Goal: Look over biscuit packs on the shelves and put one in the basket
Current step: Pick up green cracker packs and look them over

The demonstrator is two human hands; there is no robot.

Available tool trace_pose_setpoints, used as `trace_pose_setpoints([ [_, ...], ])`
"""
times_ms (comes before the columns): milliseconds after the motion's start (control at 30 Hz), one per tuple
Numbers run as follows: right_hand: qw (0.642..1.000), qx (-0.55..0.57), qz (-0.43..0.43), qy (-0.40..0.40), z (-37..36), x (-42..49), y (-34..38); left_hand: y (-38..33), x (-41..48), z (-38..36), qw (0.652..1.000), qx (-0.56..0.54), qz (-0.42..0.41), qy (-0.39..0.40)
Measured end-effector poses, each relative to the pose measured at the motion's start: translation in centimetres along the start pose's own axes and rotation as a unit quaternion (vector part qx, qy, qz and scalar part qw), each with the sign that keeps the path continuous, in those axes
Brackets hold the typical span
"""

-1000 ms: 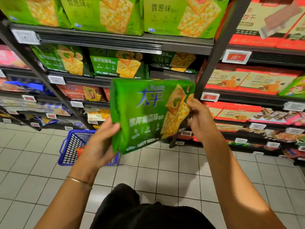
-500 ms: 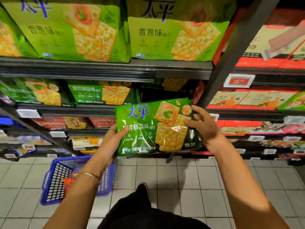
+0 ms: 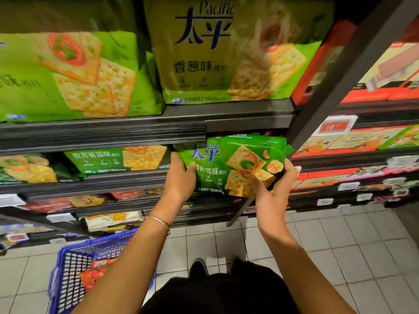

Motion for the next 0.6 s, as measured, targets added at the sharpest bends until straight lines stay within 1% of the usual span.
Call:
trace_pose_setpoints([
  [67, 0.999, 0.041, -0.001, -0.014, -0.7, 0.1, 0.3, -0.9, 0.3, 0.2, 0.999, 0.017, -0.008, -0.039],
  [167, 0.998, 0.04, 0.024, -0.035, -1.8, -0.1, 0.3, -2.3, 1.0, 0.7, 0.994, 0.06, -0.037, -0.086],
  [267, 0.998, 0.037, -0.01, -0.05, -2.5, 0.1, -0.3, -2.9, 1.9, 0.7, 0.992, 0.037, -0.029, -0.12],
  [333, 0.998, 0.0, -0.025, -0.055, -2.7, 0.5, -0.5, -3.1, 1.8, 0.4, 0.991, 0.028, -0.007, -0.131],
  [400, 0.995, -0.049, -0.036, -0.073, -3.0, 0.8, -0.6, -2.8, 1.4, 0.2, 0.992, 0.008, -0.004, -0.127],
  [467, 0.991, -0.093, -0.032, -0.087, -3.4, 1.2, -0.4, -2.2, 1.1, 0.3, 0.99, -0.016, -0.004, -0.14],
  [600, 0.994, -0.097, -0.041, -0.037, -4.4, 3.4, 0.2, -2.0, 1.0, 0.9, 0.986, -0.058, 0.013, -0.155],
])
Point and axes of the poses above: each hand's wrist, its own x-axis towards the middle knuckle, its own z-axis out of the back of the hand, y = z × x, the point moved 3 cm from there along x, towards the middle knuckle, and after that the axes turned 10 degrees about -x, right-handed, at the moved point
